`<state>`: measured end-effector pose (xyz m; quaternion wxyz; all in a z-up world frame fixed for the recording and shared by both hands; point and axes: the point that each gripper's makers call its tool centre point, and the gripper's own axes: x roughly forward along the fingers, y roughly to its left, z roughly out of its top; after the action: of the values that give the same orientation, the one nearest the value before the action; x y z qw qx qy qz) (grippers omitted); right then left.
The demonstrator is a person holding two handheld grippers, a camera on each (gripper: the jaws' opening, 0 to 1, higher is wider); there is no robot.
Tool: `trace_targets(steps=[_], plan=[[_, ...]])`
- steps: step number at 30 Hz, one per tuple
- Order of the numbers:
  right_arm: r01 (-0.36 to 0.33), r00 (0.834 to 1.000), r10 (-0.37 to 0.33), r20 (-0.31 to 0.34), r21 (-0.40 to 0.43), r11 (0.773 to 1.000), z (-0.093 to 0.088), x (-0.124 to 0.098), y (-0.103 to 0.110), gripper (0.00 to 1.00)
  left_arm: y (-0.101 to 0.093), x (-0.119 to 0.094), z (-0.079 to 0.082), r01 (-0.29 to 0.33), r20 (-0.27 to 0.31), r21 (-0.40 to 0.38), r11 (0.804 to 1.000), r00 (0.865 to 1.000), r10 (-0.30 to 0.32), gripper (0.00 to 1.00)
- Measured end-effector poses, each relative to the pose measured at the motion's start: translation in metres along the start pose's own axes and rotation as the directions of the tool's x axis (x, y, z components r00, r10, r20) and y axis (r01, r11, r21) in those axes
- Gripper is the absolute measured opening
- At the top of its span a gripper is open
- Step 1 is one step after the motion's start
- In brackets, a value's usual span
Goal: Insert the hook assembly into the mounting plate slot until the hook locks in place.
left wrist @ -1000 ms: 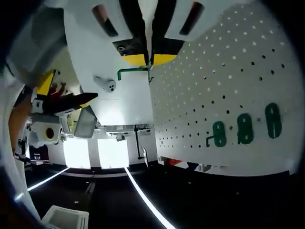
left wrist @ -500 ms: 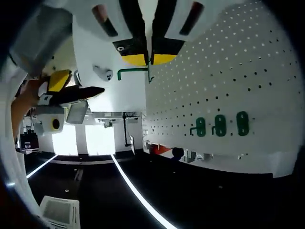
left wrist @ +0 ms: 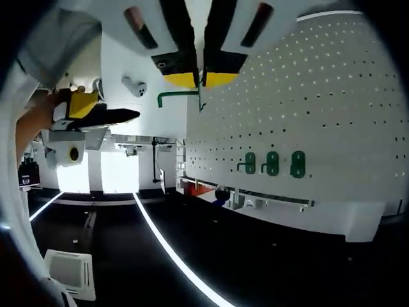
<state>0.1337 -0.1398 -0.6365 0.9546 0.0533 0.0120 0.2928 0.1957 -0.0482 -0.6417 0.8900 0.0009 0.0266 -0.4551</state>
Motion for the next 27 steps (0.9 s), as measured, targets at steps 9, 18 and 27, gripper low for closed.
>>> trace_targets(steps=[9, 18, 27], plan=[[-0.022, 1.0, 0.022, 0.011, 0.007, 1.0, 0.003, 0.002, 0.007, 0.63, 0.004, -0.004, 0.002, -0.028, 0.018, -0.017, 0.999, 0.999, 0.028, 0.02], [-0.081, 0.997, 0.08, 0.023, 0.091, 0.993, 0.006, 0.01, 0.018, 0.54, 0.004, -0.003, 0.002, -0.03, 0.019, -0.027, 0.999, 0.999, 0.031, 0.02], [-0.113, 0.994, 0.112, 0.012, 0.092, 0.989, 0.001, 0.025, 0.025, 0.53, 0.004, -0.004, 0.003, -0.036, 0.02, -0.022, 0.999, 0.999, 0.037, 0.02]])
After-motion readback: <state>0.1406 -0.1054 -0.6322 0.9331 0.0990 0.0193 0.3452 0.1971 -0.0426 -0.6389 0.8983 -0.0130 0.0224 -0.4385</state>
